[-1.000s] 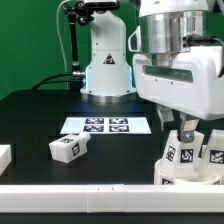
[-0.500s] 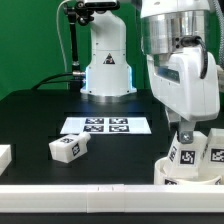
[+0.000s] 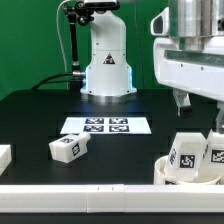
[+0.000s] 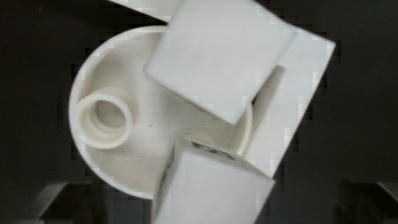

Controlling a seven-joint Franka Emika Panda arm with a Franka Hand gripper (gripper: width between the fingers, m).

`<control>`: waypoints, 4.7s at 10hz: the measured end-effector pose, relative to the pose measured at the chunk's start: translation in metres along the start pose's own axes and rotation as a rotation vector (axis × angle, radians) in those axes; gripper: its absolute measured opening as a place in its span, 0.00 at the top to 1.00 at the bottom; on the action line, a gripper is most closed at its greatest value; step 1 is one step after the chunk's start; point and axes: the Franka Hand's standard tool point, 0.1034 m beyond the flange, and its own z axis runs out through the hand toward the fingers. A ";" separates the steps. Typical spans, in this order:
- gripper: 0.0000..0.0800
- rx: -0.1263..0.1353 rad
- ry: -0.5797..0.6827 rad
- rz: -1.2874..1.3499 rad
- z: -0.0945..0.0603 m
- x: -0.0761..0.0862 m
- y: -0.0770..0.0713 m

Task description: Assemble stool

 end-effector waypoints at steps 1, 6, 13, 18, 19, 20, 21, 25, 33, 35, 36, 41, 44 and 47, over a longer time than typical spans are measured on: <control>0.19 0.000 0.002 -0.081 0.002 0.001 0.001; 0.19 -0.007 0.030 -0.612 0.004 0.003 -0.001; 0.19 -0.024 0.049 -1.318 0.005 0.007 -0.002; 0.19 -0.081 0.071 -1.863 0.009 0.014 -0.001; 0.19 -0.095 0.069 -1.958 0.010 0.014 0.000; 0.19 -0.103 0.066 -2.028 0.010 0.015 0.000; 0.19 -0.126 0.063 -2.143 0.011 0.016 0.001; 0.19 -0.207 0.023 -2.495 0.020 0.024 0.007; 0.58 -0.246 -0.015 -2.605 0.032 0.032 0.015; 0.58 -0.244 -0.010 -2.556 0.032 0.032 0.015; 0.58 -0.243 -0.008 -2.544 0.031 0.033 0.015; 0.58 -0.219 0.018 -2.146 0.032 0.032 0.018; 0.58 -0.188 0.038 -1.906 0.032 0.030 0.018; 0.58 -0.161 0.061 -1.640 0.032 0.028 0.016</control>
Offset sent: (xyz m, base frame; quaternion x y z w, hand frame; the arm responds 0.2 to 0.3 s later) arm 0.0000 0.0000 0.0000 0.0000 0.0000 -0.1938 0.9810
